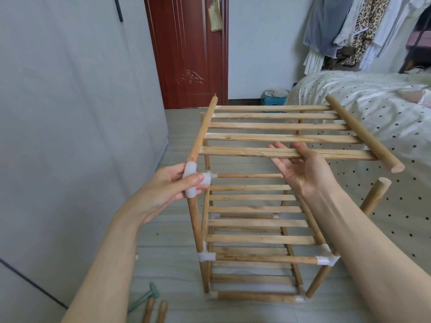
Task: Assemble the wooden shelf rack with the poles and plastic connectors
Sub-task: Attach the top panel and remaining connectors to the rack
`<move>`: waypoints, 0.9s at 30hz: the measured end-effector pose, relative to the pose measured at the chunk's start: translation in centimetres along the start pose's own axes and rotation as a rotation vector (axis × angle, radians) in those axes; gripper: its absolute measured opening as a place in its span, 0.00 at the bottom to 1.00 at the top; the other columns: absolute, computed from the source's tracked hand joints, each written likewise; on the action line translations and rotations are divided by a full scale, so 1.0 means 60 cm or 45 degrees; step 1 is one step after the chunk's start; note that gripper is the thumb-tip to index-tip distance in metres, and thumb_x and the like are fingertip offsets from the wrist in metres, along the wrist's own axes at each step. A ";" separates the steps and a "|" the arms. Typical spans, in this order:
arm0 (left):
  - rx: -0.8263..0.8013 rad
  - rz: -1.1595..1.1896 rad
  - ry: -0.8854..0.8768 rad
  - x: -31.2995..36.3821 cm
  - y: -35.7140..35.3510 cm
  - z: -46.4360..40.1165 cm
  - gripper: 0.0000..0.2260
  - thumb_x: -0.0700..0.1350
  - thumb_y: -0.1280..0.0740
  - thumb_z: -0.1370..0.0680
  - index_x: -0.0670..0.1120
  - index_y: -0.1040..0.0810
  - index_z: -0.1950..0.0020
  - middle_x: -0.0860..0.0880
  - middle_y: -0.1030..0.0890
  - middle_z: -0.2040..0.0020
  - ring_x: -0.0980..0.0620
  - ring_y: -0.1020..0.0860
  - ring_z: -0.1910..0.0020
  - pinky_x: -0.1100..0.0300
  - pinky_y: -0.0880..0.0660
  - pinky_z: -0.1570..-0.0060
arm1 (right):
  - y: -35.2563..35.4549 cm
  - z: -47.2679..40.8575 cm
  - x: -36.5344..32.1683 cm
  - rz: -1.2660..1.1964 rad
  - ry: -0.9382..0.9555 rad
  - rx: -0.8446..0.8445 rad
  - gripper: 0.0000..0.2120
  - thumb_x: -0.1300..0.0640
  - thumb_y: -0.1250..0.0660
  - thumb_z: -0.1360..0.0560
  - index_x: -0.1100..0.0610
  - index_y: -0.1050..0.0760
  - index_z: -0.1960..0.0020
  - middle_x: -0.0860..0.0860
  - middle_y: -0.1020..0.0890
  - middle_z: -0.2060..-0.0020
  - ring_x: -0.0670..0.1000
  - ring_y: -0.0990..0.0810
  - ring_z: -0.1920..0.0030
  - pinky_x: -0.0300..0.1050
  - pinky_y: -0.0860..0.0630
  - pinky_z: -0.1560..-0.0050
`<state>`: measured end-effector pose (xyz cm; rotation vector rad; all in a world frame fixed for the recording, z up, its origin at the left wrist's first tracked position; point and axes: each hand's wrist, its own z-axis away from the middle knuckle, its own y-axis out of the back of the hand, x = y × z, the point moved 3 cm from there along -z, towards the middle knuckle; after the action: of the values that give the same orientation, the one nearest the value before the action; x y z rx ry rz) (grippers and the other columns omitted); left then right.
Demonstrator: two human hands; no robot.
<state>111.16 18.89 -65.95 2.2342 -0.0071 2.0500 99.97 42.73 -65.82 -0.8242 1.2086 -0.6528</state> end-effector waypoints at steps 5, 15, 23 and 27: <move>0.035 0.008 -0.003 -0.002 0.000 0.002 0.18 0.55 0.29 0.32 0.54 0.26 0.45 0.52 0.17 0.45 0.52 0.20 0.44 0.64 0.23 0.50 | 0.006 0.003 -0.004 0.024 0.012 0.016 0.08 0.63 0.43 0.20 0.61 0.31 0.41 0.68 0.20 0.52 0.64 0.17 0.54 0.58 0.19 0.60; 0.017 -0.045 0.001 -0.004 -0.006 0.001 0.18 0.58 0.28 0.35 0.56 0.24 0.47 0.52 0.17 0.46 0.52 0.19 0.45 0.61 0.24 0.45 | 0.000 0.011 -0.007 0.032 0.016 -0.027 0.07 0.64 0.44 0.20 0.60 0.31 0.44 0.65 0.17 0.59 0.64 0.17 0.53 0.59 0.19 0.56; 0.061 -0.008 -0.018 -0.011 -0.009 -0.004 0.22 0.58 0.28 0.36 0.54 0.25 0.44 0.59 0.18 0.47 0.53 0.19 0.45 0.59 0.21 0.50 | -0.002 0.018 -0.012 0.109 0.027 -0.036 0.07 0.64 0.44 0.20 0.60 0.30 0.44 0.63 0.17 0.61 0.63 0.17 0.54 0.58 0.19 0.55; 0.273 -0.060 -0.014 -0.021 -0.014 -0.010 0.30 0.61 0.26 0.35 0.59 0.33 0.38 0.62 0.26 0.39 0.57 0.22 0.43 0.51 0.24 0.43 | -0.003 0.019 -0.015 0.118 0.037 -0.031 0.06 0.64 0.44 0.20 0.60 0.30 0.46 0.63 0.17 0.60 0.62 0.17 0.54 0.58 0.19 0.55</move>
<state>110.50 19.72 -67.21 2.3401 0.2741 2.1037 100.85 43.55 -65.02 -0.7767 1.2759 -0.5770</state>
